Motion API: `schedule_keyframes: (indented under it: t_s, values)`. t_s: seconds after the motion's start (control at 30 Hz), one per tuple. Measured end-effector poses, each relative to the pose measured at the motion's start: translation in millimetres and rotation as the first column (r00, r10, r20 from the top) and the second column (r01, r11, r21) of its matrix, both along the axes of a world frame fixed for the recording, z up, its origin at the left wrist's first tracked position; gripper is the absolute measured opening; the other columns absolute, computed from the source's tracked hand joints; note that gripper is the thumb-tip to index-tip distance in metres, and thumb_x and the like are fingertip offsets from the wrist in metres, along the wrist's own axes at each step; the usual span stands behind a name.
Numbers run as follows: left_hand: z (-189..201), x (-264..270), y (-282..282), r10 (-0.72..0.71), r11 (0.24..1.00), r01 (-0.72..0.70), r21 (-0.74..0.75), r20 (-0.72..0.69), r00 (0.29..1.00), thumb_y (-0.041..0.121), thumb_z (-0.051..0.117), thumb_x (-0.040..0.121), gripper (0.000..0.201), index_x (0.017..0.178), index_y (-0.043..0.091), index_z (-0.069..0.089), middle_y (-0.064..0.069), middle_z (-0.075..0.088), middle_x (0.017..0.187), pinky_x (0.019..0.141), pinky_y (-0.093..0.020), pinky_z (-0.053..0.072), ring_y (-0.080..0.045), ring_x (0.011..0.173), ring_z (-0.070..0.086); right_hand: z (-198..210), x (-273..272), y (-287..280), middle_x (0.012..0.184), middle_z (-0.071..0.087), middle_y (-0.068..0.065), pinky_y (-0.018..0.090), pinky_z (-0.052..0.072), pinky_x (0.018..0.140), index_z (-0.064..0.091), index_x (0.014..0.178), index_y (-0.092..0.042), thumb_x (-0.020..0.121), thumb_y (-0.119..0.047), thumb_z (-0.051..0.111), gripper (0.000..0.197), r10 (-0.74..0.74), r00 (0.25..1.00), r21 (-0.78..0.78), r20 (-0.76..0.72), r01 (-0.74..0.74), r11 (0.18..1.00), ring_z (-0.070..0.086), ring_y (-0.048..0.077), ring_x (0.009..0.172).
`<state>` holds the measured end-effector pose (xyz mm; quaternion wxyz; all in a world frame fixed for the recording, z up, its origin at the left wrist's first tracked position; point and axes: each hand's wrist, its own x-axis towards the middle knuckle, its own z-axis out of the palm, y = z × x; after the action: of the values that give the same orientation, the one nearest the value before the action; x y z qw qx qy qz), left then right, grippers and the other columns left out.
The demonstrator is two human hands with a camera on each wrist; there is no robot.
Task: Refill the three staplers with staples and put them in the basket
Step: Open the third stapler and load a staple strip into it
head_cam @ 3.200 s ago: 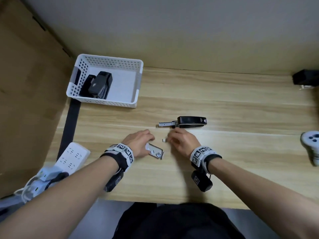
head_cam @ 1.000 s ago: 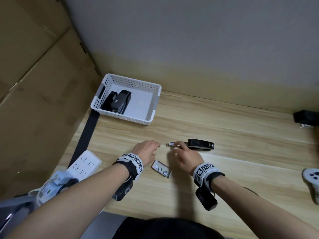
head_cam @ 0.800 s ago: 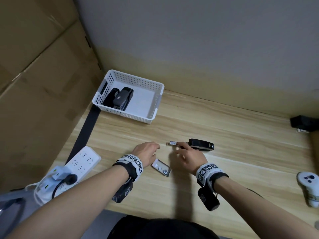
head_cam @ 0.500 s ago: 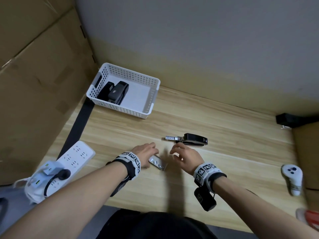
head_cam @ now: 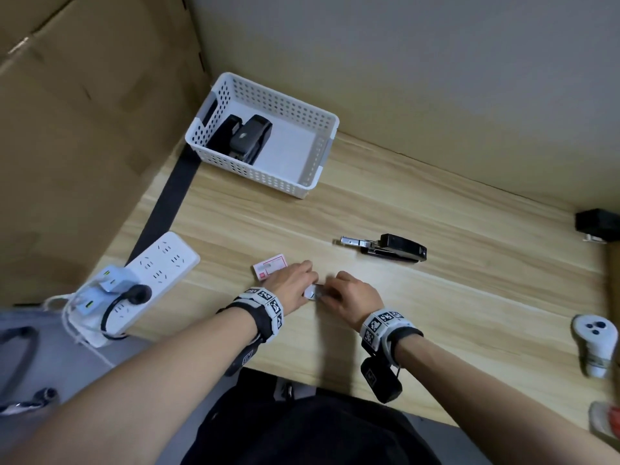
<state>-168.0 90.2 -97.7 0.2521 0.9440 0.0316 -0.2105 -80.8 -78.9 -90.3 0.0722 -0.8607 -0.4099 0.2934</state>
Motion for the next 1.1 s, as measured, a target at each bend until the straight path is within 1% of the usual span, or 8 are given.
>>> schedule_keyframes:
  t_s: [0.1, 0.27, 0.57, 0.7, 0.8, 0.93, 1.03, 1.1]
  values:
    - [1.2, 0.2, -2.0, 0.03, 1.0, -0.03, -0.003, 0.001, 1.0, 0.024, 0.068, 0.088, 0.026, 0.111, 0.016, 0.059, -0.001, 0.046, 0.11, 0.075, -0.039, 0.046, -0.023, 0.1, 0.055, 0.0, 1.3, 6.9, 0.097, 0.055, -0.003, 0.035, 0.049, 0.064, 0.06, 0.097, -0.025, 0.088, -0.054, 0.053, 0.031, -0.008, 1.0, -0.043, 0.013, 0.009, 0.999, 0.062, 0.026, 0.085]
    - [3.5, 1.0, -5.8, 0.06, 0.998, -0.06, 0.001, -0.024, 0.998, 0.023, 0.069, 0.087, 0.03, 0.114, 0.016, 0.059, 0.0, 0.046, 0.11, 0.078, -0.042, 0.048, -0.021, 0.102, 0.053, 1.9, 3.4, 16.1, 0.1, 0.057, -0.003, 0.03, 0.039, 0.063, 0.058, 0.09, -0.024, 0.085, -0.049, 0.057, 0.025, -0.017, 0.999, -0.089, 0.029, 0.02, 0.996, 0.062, 0.027, 0.088]
    - [6.1, 3.9, -8.3, 0.055, 0.998, -0.054, 0.025, -0.049, 0.997, 0.026, 0.065, 0.089, 0.025, 0.112, 0.017, 0.059, -0.001, 0.046, 0.112, 0.077, -0.039, 0.046, -0.022, 0.104, 0.053, 4.8, 10.0, 9.4, 0.097, 0.058, -0.004, 0.034, 0.051, 0.069, 0.062, 0.09, -0.024, 0.082, -0.044, 0.055, 0.023, 0.004, 0.999, -0.04, 0.032, -0.003, 0.999, 0.062, 0.025, 0.089]
    - [7.3, 6.1, -9.3, 0.051, 0.999, -0.049, 0.023, -0.06, 0.997, 0.025, 0.066, 0.089, 0.031, 0.119, 0.019, 0.057, 0.001, 0.046, 0.115, 0.075, -0.033, 0.039, -0.02, 0.107, 0.052, 3.4, 13.9, 1.3, 0.102, 0.057, -0.006, 0.032, 0.049, 0.07, 0.067, 0.1, -0.028, 0.084, -0.049, 0.059, 0.027, 0.011, 1.0, -0.014, -0.029, -0.012, 1.0, 0.061, 0.021, 0.092]
    - [7.9, 7.0, -11.7, 0.058, 0.998, -0.057, 0.01, -0.072, 0.996, 0.024, 0.066, 0.089, 0.035, 0.122, 0.018, 0.057, 0.0, 0.047, 0.117, 0.08, -0.032, 0.041, -0.02, 0.107, 0.052, 1.8, 14.8, 0.4, 0.105, 0.056, -0.007, 0.033, 0.048, 0.072, 0.067, 0.103, -0.028, 0.085, -0.049, 0.061, 0.028, 0.011, 0.998, -0.014, -0.056, -0.011, 1.0, 0.06, 0.019, 0.095]
    - [9.2, 7.0, -16.2, 0.092, 0.996, -0.092, -0.003, -0.077, 0.993, 0.025, 0.068, 0.088, 0.036, 0.122, 0.017, 0.058, 0.0, 0.049, 0.117, 0.085, -0.037, 0.045, -0.02, 0.108, 0.054, -2.5, 11.8, 2.0, 0.101, 0.057, -0.007, 0.031, 0.046, 0.068, 0.068, 0.092, -0.026, 0.085, -0.043, 0.061, 0.02, -0.004, 0.998, 0.019, -0.064, 0.006, 1.0, 0.06, 0.02, 0.091]
    - [11.1, 6.6, -17.4, 0.098, 0.995, -0.098, 0.0, -0.077, 0.992, 0.025, 0.068, 0.087, 0.032, 0.118, 0.017, 0.06, 0.0, 0.049, 0.114, 0.083, -0.036, 0.044, -0.021, 0.104, 0.054, -3.4, 11.4, 1.1, 0.098, 0.056, -0.009, 0.028, 0.042, 0.064, 0.069, 0.089, -0.028, 0.084, -0.043, 0.06, 0.018, 0.001, 0.998, 0.05, -0.057, 0.002, 0.999, 0.061, 0.019, 0.089]
    - [12.5, 7.2, -17.3, 0.096, 0.995, -0.096, 0.004, -0.068, 0.993, 0.023, 0.066, 0.088, 0.029, 0.115, 0.016, 0.061, -0.001, 0.049, 0.113, 0.082, -0.036, 0.043, -0.022, 0.103, 0.055, -2.0, 18.7, -3.1, 0.094, 0.055, -0.011, 0.028, 0.043, 0.065, 0.069, 0.091, -0.029, 0.084, -0.045, 0.062, 0.018, -0.053, 0.997, 0.099, -0.057, 0.058, 0.993, 0.059, 0.016, 0.087]
